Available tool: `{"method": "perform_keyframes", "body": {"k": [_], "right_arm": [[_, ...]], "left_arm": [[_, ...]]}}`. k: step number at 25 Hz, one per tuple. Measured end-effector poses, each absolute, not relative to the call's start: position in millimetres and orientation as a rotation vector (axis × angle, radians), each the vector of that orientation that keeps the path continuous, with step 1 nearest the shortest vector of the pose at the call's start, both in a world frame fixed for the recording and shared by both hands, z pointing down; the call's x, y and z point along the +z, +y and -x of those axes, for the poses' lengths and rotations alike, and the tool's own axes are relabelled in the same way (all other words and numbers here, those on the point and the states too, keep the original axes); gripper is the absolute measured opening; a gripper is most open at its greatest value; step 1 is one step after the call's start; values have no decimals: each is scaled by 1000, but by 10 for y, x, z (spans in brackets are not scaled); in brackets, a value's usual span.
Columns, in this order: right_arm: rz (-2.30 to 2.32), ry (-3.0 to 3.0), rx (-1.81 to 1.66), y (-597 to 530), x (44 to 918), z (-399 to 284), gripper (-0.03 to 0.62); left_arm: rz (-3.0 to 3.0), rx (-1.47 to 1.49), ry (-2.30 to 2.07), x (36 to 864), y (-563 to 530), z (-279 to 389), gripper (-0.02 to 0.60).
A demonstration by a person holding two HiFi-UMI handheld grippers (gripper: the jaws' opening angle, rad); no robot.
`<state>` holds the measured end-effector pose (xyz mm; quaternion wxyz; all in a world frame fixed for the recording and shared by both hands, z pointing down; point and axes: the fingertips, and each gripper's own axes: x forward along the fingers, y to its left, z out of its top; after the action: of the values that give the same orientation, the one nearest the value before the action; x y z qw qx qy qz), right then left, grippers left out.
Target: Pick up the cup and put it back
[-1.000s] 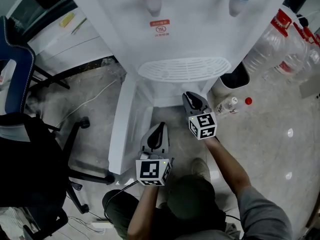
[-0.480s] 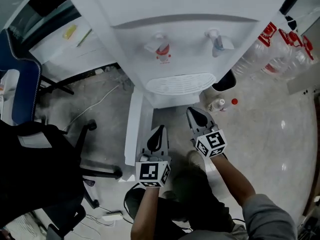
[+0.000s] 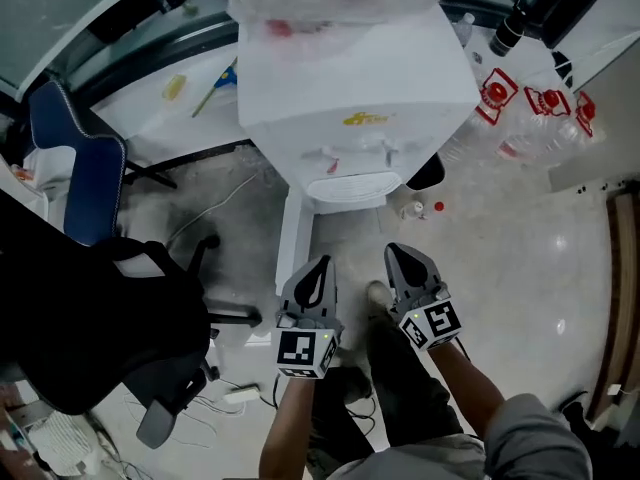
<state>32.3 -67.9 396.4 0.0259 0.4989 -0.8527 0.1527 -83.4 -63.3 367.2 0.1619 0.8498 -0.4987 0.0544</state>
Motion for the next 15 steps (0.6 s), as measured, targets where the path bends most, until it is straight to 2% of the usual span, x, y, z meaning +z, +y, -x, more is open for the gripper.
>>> {"method": "perform_keyframes", "body": {"k": [9,15], "right_arm": [[-1586,-2652,385,-154,1886,-349,9],[-1600,-2660,355,445,968,-328,9]], "left_arm": [[-2549,191,-1353,1697,-189,634,9],[-2652,193,-1292,754,344,472,9]]}}
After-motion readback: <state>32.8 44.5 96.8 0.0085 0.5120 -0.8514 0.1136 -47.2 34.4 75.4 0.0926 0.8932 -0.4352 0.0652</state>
